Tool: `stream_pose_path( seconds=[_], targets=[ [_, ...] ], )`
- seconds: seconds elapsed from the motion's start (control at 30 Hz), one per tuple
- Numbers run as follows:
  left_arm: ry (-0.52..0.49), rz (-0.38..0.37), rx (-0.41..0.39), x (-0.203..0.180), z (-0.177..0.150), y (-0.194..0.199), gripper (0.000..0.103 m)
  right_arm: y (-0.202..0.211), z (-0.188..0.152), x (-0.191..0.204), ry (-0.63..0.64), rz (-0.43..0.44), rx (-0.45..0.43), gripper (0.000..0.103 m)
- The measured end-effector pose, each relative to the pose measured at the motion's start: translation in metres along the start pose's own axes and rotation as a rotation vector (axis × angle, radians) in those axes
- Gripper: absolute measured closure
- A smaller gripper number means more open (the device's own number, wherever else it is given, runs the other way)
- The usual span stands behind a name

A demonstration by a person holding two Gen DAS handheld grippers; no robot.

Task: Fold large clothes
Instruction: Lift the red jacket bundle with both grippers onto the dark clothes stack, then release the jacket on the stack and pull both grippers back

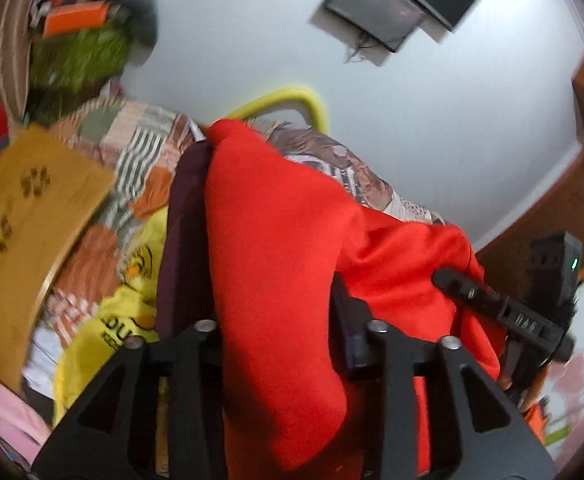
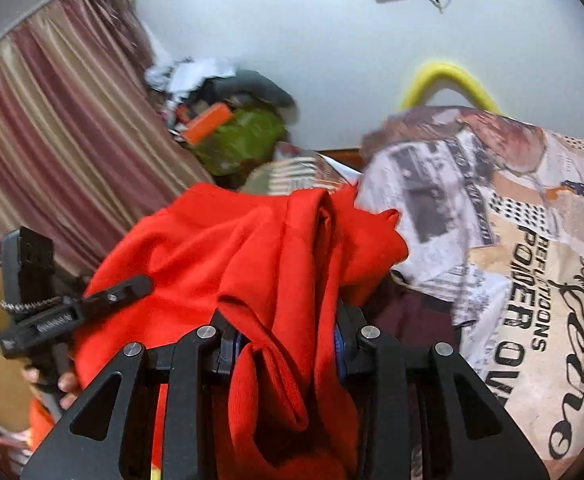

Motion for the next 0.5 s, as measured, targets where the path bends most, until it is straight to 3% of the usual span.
stream_pose_path(
  seconds=[0.07,0.2,0.4,0.5],
  targets=[
    [0.037,-0.013,0.005,0.012,-0.002,-0.004,0.053,-0.004,-0.005,-0.006,-0.001,0.004,0.023,0.068],
    [0.002,0.036,-0.019,0.017,-0.006,0.003,0.041,0.009,-0.015,-0.002,0.064,-0.078,0.026,0.053],
    [-0.155,0.253,-0.138,0.001,-0.019,0.04,0.041,0.045,-0.024,0.008,0.131,-0.223,-0.018,0.052],
    [-0.229,0.318,-0.215,-0.012,-0.032,0.072,0.041,0.07,-0.026,0.026,0.187,-0.281,-0.073,0.052]
  ],
)
Point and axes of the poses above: each gripper's, at about its wrist camera, not at the fingertips, and y roughly against the way its jaws point, x to its left, z to its top, the point moved 6 cm from there along -y, roughly the way its jaws point, and after that the axes turned 11 degrees about z, right-handed, at the moved point
